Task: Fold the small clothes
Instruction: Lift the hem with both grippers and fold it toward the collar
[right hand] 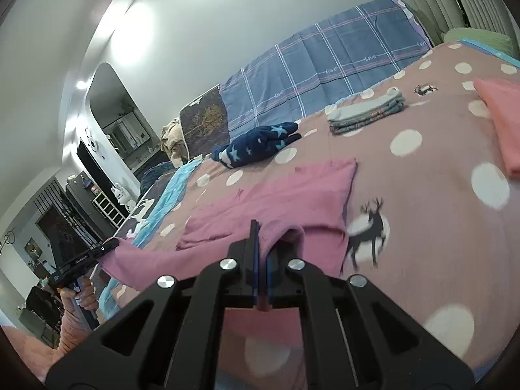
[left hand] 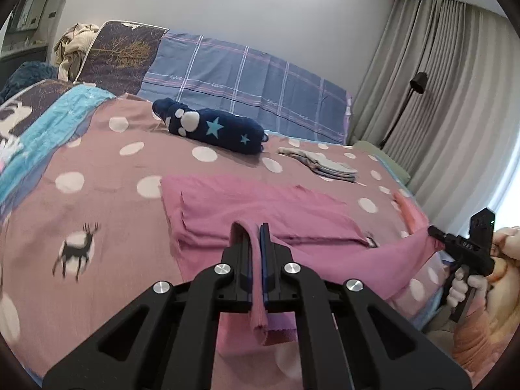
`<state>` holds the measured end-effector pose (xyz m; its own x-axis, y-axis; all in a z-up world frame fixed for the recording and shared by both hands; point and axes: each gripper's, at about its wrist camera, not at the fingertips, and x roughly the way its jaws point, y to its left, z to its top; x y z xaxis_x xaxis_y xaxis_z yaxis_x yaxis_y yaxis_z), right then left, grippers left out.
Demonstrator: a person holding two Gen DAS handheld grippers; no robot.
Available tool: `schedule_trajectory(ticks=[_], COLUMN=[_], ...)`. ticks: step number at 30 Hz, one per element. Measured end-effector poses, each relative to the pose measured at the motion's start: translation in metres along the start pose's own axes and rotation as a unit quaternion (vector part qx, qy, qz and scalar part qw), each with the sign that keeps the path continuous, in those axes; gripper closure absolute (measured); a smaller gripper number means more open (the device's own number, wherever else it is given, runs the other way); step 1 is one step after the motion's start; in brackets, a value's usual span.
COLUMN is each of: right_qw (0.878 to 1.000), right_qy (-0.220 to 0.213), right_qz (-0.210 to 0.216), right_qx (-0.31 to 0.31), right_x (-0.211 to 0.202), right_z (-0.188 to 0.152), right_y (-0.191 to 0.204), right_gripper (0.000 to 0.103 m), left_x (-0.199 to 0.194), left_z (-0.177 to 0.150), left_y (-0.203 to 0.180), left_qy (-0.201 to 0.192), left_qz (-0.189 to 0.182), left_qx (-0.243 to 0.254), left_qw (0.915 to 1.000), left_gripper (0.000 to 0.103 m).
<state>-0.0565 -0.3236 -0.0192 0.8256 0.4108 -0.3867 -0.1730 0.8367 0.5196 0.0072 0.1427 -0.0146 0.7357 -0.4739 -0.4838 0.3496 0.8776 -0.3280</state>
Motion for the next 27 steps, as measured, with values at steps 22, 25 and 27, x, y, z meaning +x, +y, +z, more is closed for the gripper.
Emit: schedule_trajectory(ticks=[22,25,27], right_qw=[0.986,0.986,0.986], right_qy=[0.129,0.129,0.129], right_qz=[-0.106,-0.107,-0.107], right_qx=[0.025,0.011,0.000], right_x=[0.227,0.216,0.207], right_z=[0.044,0.045,0.044], right_y=[-0.104,-0.098,-0.090], right_gripper=[0.094,0.088,0.082], left_x=[0.224,0.215,0.210], left_z=[0.036,0.037,0.036], left_y=[0.115,0.112,0.106], left_qy=[0.109,0.108,0.110], left_qz=[0.091,0.086,0.077], left_qx=[-0.053,-0.050,-0.046], left_qw=[0.9884,0.9892,0.9900], left_gripper=[0.097,0.087,0.077])
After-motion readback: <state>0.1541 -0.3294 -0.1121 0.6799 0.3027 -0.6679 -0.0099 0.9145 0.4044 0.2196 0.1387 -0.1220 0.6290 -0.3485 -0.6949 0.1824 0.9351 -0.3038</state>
